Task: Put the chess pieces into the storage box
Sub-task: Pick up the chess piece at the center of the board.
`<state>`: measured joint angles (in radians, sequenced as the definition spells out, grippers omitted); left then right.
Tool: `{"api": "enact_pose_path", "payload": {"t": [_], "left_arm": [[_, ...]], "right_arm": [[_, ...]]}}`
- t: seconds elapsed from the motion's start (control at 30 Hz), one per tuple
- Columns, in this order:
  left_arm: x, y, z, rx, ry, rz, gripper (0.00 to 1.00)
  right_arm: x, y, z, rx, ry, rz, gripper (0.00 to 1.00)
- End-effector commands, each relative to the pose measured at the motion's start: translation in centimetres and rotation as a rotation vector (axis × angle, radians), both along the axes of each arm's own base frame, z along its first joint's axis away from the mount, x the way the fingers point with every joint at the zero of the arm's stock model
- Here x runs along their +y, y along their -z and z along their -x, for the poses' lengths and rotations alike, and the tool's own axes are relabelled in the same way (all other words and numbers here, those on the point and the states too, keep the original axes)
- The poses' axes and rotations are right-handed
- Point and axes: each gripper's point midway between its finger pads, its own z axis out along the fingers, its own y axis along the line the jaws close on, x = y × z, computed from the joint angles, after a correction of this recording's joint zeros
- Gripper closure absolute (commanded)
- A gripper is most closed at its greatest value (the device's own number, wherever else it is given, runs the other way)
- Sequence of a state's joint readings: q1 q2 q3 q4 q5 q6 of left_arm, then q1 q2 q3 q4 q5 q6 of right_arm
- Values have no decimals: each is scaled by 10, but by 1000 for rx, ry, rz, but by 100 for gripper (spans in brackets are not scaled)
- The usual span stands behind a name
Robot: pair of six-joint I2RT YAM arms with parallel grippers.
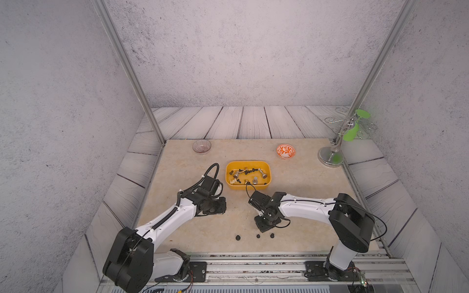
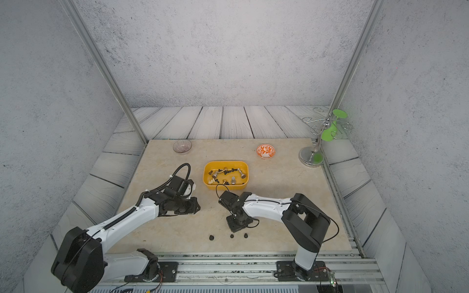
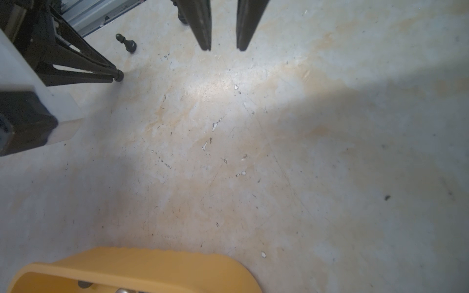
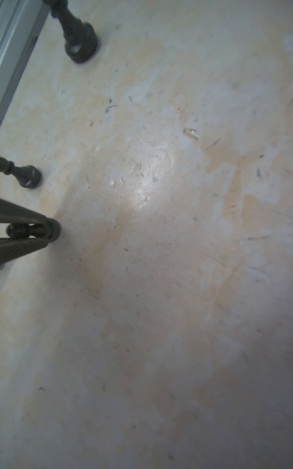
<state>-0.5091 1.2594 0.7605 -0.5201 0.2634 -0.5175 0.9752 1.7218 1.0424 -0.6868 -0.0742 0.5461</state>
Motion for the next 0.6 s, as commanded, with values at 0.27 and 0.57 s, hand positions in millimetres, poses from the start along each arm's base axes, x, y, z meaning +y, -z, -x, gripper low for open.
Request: {"api": "enact_pose_path", "payload": {"t": [0.27, 0.57], "left_arm": [[-2, -5, 0, -7, 13, 0, 78], [-3, -7, 3, -10, 12, 6, 78]], "right_arm": [[12, -53, -34, -102, -19, -77, 89], [8, -115, -109, -187, 42, -235, 89]]}}
